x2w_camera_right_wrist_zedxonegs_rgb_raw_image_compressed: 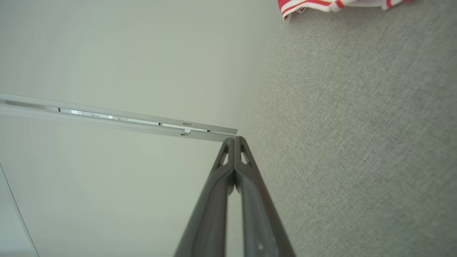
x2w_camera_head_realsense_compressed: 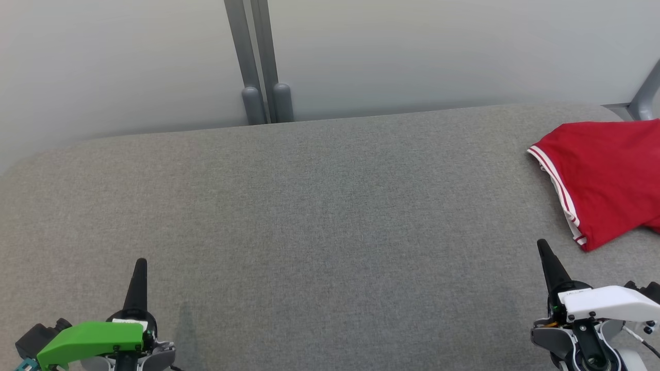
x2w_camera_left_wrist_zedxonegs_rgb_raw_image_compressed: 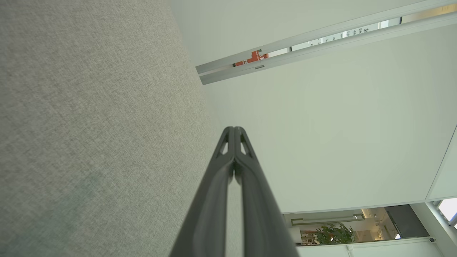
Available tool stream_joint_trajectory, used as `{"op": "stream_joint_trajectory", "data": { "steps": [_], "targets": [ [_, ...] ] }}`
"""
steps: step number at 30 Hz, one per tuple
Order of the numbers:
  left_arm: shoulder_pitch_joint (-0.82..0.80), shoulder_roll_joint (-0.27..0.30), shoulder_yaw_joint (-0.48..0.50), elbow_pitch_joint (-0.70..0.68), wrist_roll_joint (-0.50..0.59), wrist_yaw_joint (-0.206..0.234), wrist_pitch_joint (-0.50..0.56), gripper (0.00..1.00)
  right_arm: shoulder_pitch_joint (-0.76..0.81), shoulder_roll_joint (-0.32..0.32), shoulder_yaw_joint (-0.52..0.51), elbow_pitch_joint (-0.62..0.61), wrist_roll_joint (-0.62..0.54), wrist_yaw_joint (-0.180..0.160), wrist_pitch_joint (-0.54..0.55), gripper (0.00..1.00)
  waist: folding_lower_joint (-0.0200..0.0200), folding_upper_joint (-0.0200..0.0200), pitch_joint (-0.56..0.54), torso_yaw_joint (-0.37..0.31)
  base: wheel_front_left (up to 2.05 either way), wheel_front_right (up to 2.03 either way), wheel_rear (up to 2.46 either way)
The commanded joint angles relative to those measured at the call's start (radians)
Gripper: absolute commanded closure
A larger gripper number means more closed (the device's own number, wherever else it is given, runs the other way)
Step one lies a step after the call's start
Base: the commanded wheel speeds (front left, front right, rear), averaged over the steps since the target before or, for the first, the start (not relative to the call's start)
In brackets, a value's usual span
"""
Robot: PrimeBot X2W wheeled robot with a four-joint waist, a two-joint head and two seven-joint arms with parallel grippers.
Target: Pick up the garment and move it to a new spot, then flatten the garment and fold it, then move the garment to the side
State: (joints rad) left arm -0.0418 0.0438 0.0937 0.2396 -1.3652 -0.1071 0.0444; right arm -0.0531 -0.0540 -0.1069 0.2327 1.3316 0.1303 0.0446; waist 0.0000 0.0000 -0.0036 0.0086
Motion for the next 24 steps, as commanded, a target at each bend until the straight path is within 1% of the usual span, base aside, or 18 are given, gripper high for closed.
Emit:
{"op": "stream_joint_trajectory", "data": {
  "steps": [1, 24],
  "targets": [
    [-0.025, 0.008, 0.005, -0.002, -0.021, -0.01, 0.008, 1.0, -0.02, -0.002, -0.004, -0.001, 0.025, 0.001, 0.008, 1.0, 0.0, 0.0, 0.0, 0.0, 0.0, 0.0, 0.0],
    [-0.061, 0.009, 0.018, 0.004, -0.183, -0.021, 0.053, 1.0, -0.05, 0.002, -0.007, 0.009, 0.206, 0.001, 0.052, 1.0, 0.0, 0.0, 0.005, -0.006, 0.0, 0.0, 0.0]
  ]
}}
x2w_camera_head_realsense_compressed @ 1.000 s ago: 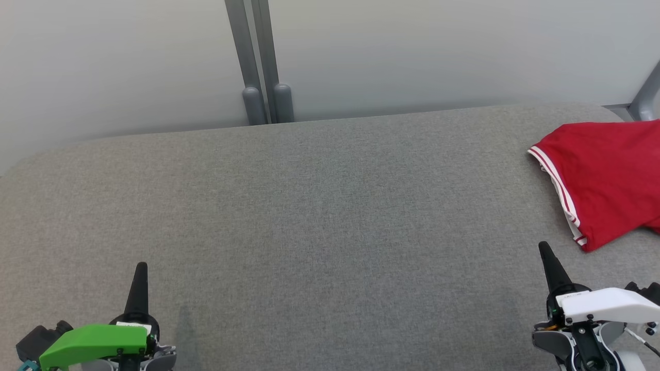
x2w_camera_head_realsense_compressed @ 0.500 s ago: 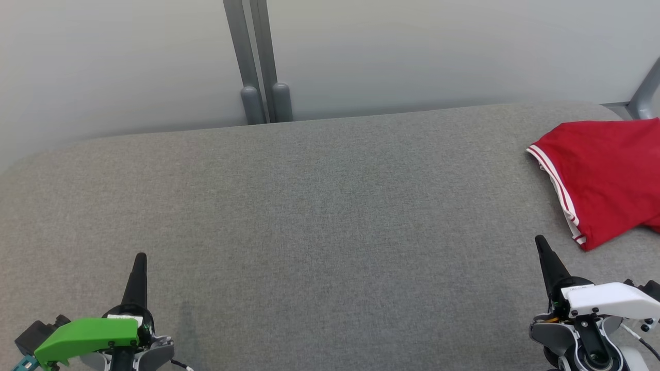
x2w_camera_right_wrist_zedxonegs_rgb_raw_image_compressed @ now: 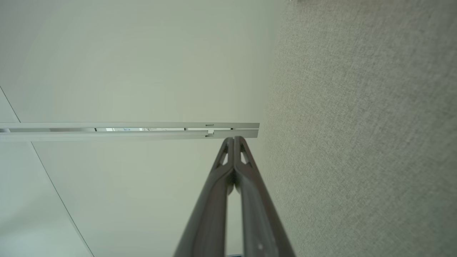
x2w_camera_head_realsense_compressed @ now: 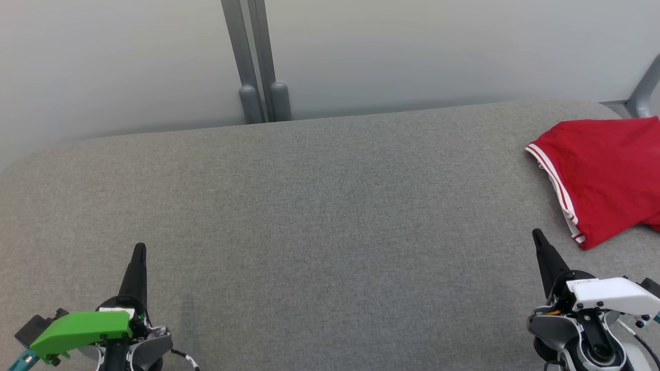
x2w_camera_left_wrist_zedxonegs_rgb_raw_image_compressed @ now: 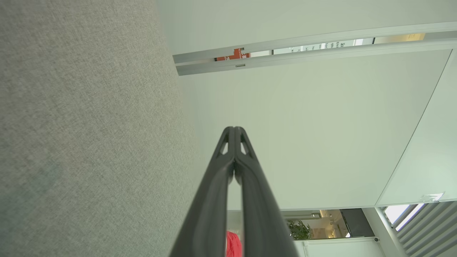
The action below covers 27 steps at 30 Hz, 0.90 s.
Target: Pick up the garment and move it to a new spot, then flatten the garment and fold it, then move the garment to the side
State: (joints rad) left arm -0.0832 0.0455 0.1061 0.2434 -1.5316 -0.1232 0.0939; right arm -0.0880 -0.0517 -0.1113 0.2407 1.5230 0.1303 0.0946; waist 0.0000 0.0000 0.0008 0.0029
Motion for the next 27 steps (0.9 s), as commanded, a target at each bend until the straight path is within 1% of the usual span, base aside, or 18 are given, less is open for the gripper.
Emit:
{"op": "stream_joint_trajectory", "data": {
  "steps": [1, 12, 27],
  "targets": [
    [-0.021, 0.008, 0.006, 0.001, -0.022, -0.006, 0.005, 1.0, -0.017, 0.0, -0.003, 0.001, 0.021, 0.001, 0.005, 1.0, 0.0, 0.0, 0.0, 0.0, 0.0, 0.0, 0.0],
    [-0.036, 0.008, 0.01, 0.003, -0.086, -0.011, 0.024, 1.0, -0.026, 0.002, -0.004, 0.006, 0.096, 0.001, 0.024, 1.0, 0.0, 0.0, 0.002, -0.003, 0.0, 0.0, 0.0],
    [-0.033, 0.008, 0.01, 0.003, -0.082, -0.011, 0.023, 1.0, -0.024, 0.002, -0.004, 0.005, 0.093, 0.001, 0.023, 1.0, 0.0, 0.0, 0.002, -0.003, 0.0, 0.0, 0.0]
  ]
}}
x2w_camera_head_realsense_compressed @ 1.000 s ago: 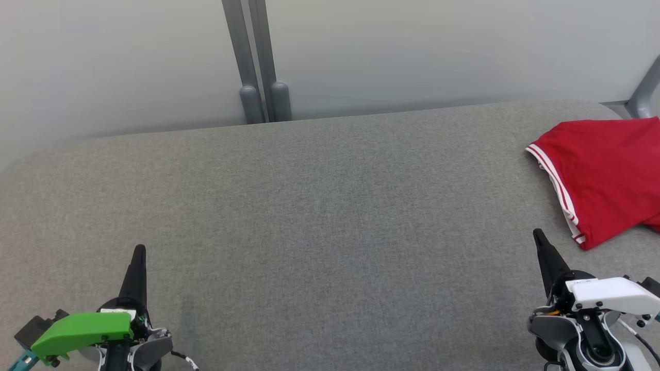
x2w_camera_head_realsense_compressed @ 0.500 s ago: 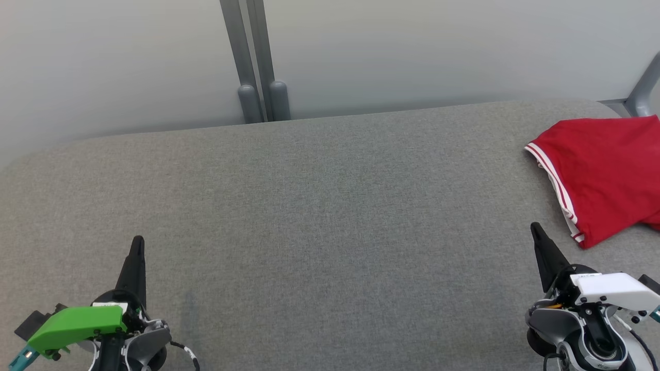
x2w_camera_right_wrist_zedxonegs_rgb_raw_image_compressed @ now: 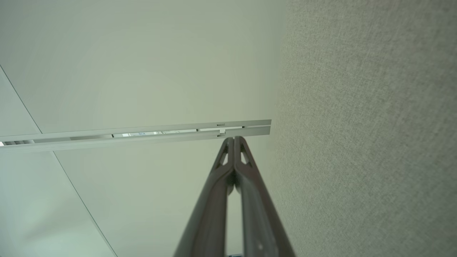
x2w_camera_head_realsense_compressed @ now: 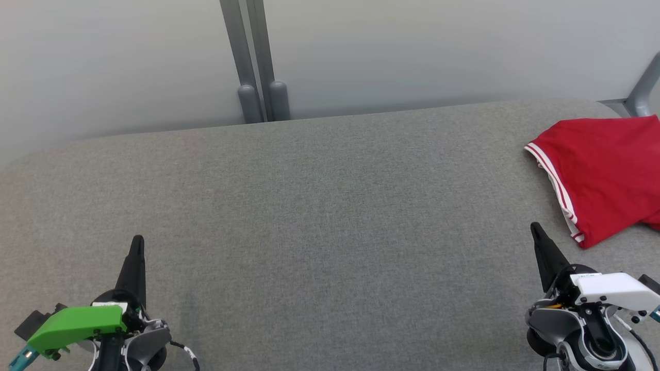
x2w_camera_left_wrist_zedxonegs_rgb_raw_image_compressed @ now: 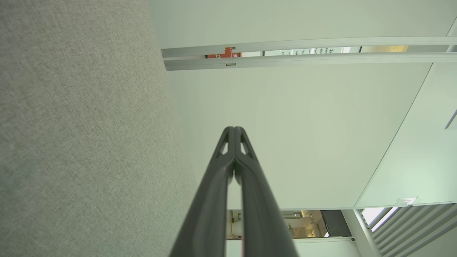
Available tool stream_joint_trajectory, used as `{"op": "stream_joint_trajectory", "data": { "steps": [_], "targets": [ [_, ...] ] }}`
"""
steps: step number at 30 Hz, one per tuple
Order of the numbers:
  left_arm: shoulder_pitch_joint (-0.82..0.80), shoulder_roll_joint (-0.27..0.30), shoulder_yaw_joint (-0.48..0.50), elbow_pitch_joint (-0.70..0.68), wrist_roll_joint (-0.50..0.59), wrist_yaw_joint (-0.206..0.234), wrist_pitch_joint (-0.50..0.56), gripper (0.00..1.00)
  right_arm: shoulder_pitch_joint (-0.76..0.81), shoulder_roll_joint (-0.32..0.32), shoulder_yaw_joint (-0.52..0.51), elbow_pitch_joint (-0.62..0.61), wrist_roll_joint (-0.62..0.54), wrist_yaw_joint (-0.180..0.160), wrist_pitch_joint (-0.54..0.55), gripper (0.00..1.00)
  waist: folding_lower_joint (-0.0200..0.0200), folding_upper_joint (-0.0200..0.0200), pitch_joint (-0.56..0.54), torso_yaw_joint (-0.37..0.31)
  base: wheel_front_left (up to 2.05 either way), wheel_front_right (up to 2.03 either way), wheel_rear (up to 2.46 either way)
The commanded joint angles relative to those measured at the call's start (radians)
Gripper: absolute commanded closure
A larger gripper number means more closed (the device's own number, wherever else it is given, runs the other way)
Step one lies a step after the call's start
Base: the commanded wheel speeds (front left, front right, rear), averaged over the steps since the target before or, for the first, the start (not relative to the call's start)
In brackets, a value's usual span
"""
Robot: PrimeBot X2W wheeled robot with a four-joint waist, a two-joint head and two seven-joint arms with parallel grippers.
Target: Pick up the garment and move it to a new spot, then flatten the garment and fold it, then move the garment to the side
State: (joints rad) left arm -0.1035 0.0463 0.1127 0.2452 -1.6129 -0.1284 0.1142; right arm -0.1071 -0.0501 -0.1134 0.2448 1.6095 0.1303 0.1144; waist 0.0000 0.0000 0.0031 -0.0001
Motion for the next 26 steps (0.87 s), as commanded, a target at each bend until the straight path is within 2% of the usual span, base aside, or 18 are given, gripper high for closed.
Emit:
{"op": "stream_joint_trajectory", "data": {
  "steps": [1, 26],
  "targets": [
    [-0.013, 0.007, 0.003, 0.001, 0.0, -0.006, 0.003, 1.0, -0.005, 0.0, -0.002, 0.001, 0.006, 0.001, 0.003, 1.0, 0.0, 0.0, 0.0, 0.0, 0.0, 0.0, 0.0],
    [-0.013, 0.007, 0.003, 0.001, 0.0, -0.005, 0.003, 1.0, -0.005, 0.0, -0.002, 0.001, 0.006, 0.001, 0.003, 1.0, 0.0, 0.0, 0.0, 0.0, 0.0, 0.0, 0.0]
  ]
}}
